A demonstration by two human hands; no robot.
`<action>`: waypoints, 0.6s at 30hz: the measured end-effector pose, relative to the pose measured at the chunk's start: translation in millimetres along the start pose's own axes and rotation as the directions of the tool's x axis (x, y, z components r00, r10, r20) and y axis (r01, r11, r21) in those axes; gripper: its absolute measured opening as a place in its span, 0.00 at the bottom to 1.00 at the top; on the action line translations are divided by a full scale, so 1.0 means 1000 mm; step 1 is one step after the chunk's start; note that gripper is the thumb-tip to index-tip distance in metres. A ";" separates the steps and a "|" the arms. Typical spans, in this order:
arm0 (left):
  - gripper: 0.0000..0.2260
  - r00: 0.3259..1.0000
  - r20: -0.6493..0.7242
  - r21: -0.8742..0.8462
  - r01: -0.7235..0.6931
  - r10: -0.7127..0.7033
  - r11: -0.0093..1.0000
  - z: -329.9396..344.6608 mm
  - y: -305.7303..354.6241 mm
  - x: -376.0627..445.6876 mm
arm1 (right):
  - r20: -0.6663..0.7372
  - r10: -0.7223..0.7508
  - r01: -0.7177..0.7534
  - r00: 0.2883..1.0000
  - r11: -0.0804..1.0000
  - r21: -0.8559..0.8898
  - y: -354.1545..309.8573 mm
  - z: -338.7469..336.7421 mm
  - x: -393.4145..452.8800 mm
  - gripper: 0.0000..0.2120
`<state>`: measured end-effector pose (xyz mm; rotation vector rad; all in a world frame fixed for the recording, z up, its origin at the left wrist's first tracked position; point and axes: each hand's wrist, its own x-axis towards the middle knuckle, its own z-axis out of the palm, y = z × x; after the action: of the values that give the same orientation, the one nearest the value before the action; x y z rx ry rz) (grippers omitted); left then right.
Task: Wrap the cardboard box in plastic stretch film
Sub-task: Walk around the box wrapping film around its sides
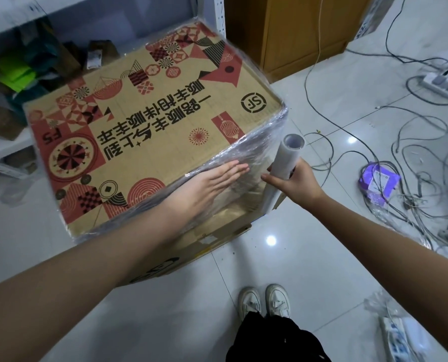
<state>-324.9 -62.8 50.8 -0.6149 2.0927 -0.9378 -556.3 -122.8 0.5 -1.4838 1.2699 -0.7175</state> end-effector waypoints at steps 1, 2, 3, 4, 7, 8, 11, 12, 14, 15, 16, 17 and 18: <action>0.37 1.000 -0.003 0.031 -0.005 0.005 1.000 0.003 0.000 0.000 | -0.011 0.010 -0.010 1.000 1.000 -0.011 0.001 -0.001 0.000 0.20; 0.37 1.000 0.004 0.047 -0.010 0.010 0.999 0.005 0.000 -0.001 | -0.014 0.014 -0.015 1.000 1.000 -0.028 0.001 -0.003 0.001 0.20; 0.38 1.000 0.015 0.048 -0.012 0.011 0.999 0.005 -0.001 -0.001 | -0.013 0.010 -0.011 1.000 0.999 -0.053 0.000 -0.007 0.003 0.21; 0.38 1.000 0.028 0.048 -0.012 0.011 0.999 0.003 -0.001 -0.001 | -0.010 -0.004 0.003 1.000 0.996 -0.089 -0.002 -0.010 0.004 0.23; 0.36 0.998 0.055 0.041 0.022 -0.024 0.999 -0.004 -0.002 0.000 | -0.032 -0.034 0.028 0.999 0.984 -0.175 -0.006 -0.020 0.009 0.23; 0.36 0.998 0.058 0.022 0.034 -0.036 0.999 -0.005 -0.001 0.000 | -0.053 -0.023 0.014 0.998 0.987 -0.161 -0.007 -0.022 0.010 0.23; 0.35 0.996 0.076 -0.026 0.055 -0.053 0.998 -0.007 -0.001 0.000 | -0.062 -0.013 0.006 0.998 0.994 -0.111 -0.010 -0.027 0.015 0.22; 0.34 0.995 0.086 -0.018 0.044 -0.042 0.999 -0.008 -0.001 0.000 | -0.038 -0.022 0.018 0.999 0.994 -0.104 -0.009 -0.029 0.016 0.21; 0.31 0.996 0.092 0.009 0.010 -0.011 1.000 -0.014 0.003 0.001 | 0.013 -0.039 0.039 0.999 0.996 -0.082 -0.007 -0.030 0.017 0.21; 0.29 0.997 0.082 0.023 -0.008 0.006 1.000 -0.017 0.007 0.004 | 0.033 -0.042 0.045 0.999 0.996 -0.072 -0.005 -0.030 0.017 0.21; 0.28 0.997 0.067 0.027 -0.027 0.025 0.999 -0.021 0.011 0.007 | 0.042 -0.040 0.042 0.998 0.998 -0.054 -0.002 -0.030 0.017 0.21; 0.26 0.999 0.028 -0.008 -0.039 0.040 0.999 -0.026 0.015 0.010 | 0.039 -0.030 0.031 0.999 0.999 -0.030 0.000 -0.029 0.017 0.21; 0.25 0.997 0.002 -0.041 -0.083 0.083 0.996 -0.030 0.020 0.016 | 0.031 -0.019 0.019 0.999 1.000 0.000 0.002 -0.028 0.017 0.21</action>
<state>-360.8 -48.9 41.5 -0.5451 2.1221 -0.8483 -577.5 -147.4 4.8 -1.5032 1.2347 -0.7044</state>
